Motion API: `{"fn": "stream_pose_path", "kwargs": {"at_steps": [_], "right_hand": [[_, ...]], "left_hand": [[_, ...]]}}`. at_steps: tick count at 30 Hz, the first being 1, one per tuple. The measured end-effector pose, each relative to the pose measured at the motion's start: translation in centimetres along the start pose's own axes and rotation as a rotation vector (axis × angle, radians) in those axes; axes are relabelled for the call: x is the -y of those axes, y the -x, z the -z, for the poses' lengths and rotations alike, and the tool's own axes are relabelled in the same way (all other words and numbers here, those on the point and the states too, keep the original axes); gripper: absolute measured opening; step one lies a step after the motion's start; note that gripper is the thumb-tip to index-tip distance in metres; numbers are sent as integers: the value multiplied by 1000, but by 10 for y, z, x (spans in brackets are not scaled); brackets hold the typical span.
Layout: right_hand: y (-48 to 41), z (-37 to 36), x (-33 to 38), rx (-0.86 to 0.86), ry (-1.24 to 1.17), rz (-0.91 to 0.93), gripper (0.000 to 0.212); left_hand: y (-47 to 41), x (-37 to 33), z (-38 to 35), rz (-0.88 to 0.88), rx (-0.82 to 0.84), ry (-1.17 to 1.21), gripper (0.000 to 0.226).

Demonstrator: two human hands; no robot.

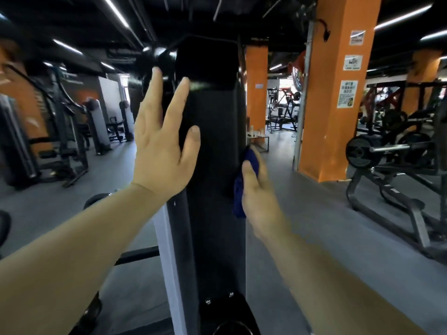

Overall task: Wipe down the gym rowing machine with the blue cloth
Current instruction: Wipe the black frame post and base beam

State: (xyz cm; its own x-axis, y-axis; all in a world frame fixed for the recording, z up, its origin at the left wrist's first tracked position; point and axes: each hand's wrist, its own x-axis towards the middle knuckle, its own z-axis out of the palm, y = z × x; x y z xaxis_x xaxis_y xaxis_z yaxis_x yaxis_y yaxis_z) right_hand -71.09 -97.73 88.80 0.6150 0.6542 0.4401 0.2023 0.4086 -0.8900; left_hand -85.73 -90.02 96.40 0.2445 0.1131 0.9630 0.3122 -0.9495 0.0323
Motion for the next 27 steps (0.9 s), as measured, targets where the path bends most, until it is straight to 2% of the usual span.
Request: {"fn": "stream_pose_path", "kwargs": {"at_steps": [3, 5, 9, 11, 13, 17, 20, 22, 25, 27], "right_hand": [[-27, -4, 38, 119, -17, 227, 46], [-20, 1, 16, 148, 52, 308, 47], [53, 25, -90, 176, 249, 171, 57], [77, 28, -106, 211, 276, 105, 56], [67, 22, -87, 201, 188, 108, 51], [5, 9, -9, 169, 180, 336, 56], [-16, 9, 5, 186, 134, 438, 54], [-1, 14, -26, 180, 168, 422, 53], [42, 19, -79, 145, 272, 247, 50], [45, 16, -75, 106, 270, 220, 46]], "left_hand": [[-34, -19, 6, -7, -59, -78, 57], [-50, -29, 6, 43, -61, -159, 58], [-52, -31, -3, 186, 15, -260, 56], [-44, -30, -9, 218, 18, -265, 54], [-41, -32, -14, 236, -9, -256, 53], [-44, -33, -13, 225, -33, -269, 54], [-31, -32, -16, 240, -44, -231, 57], [-15, -32, -21, 246, -53, -201, 60], [9, -28, -26, 234, -25, -198, 61], [25, -24, -27, 223, 5, -201, 61]]}}
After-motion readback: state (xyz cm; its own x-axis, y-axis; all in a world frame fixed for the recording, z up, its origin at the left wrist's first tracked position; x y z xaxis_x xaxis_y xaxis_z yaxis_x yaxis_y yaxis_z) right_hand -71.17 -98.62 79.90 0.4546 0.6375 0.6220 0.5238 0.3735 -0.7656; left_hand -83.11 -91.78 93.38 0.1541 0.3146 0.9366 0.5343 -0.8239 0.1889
